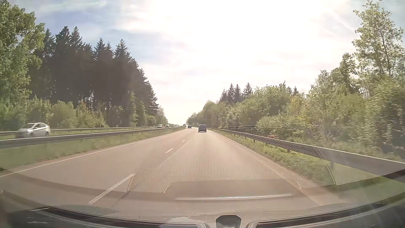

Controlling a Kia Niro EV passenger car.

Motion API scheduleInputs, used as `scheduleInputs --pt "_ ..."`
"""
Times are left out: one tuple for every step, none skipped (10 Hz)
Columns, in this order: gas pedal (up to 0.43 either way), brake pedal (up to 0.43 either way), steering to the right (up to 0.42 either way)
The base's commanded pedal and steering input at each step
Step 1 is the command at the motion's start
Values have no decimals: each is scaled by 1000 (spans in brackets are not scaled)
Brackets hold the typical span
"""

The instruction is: Follow the waypoints while adhering to traffic rules and regulations

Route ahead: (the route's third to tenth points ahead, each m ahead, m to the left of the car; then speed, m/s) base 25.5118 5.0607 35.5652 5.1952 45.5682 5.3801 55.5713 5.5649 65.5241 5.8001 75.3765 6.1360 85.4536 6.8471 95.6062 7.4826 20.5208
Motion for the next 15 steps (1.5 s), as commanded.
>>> scheduleInputs --pt "138 0 -5" --pt "138 0 -5" --pt "138 0 -4" --pt "138 0 -5" --pt "138 0 -5" --pt "138 0 -5" --pt "138 0 -5" --pt "138 0 -5" --pt "138 0 -4" --pt "138 0 -4" --pt "138 0 -5" --pt "138 0 -5" --pt "138 0 -5" --pt "138 0 -4" --pt "138 0 -4"
